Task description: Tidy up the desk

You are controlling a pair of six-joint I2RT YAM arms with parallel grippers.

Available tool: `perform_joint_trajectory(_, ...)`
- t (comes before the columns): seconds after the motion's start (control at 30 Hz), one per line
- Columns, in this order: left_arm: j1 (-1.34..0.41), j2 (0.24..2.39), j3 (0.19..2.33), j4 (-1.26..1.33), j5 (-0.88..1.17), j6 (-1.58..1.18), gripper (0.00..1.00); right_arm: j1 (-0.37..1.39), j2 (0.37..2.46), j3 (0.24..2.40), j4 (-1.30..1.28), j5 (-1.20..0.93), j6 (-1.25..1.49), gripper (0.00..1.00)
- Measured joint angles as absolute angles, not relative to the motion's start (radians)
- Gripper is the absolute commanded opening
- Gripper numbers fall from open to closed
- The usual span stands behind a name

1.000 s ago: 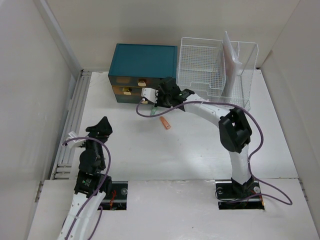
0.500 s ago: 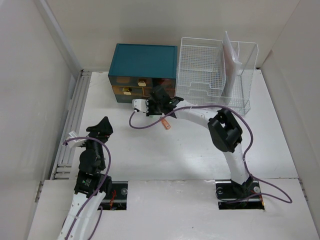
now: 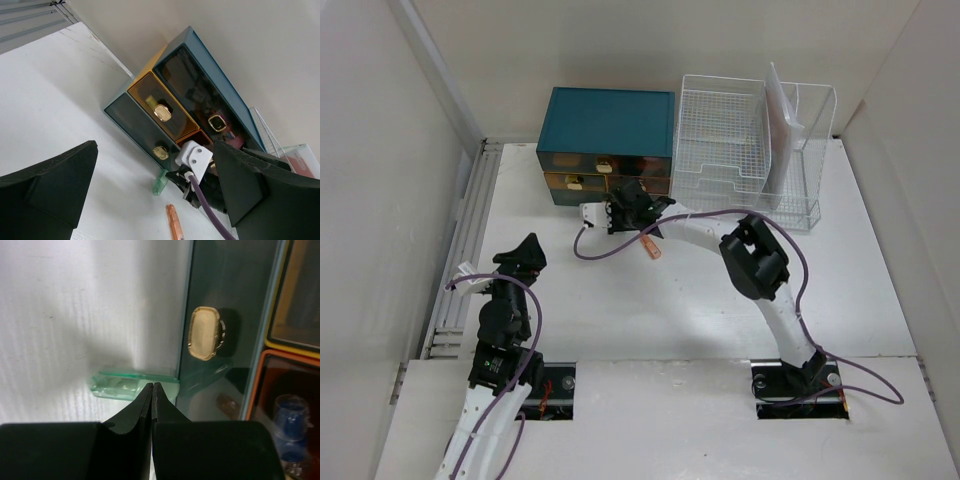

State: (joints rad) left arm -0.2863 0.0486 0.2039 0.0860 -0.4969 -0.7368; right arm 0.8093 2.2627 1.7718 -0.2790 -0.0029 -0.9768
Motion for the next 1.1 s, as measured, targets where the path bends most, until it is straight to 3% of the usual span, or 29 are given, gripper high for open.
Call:
perform_joint_trajectory(0.6,-0.286,0.049,0.204,0.086,-0.489,-0.737,1.00,0.809,2.370,1.892,-0.284,0.023,-1.007,0.03)
perform_joint_trajectory(1.1,-0.286,0.024,0.204,0.085,-0.485,-0.737,1.00,0.793,2.346,1.824,-0.309,0.024,-1.025,0.03)
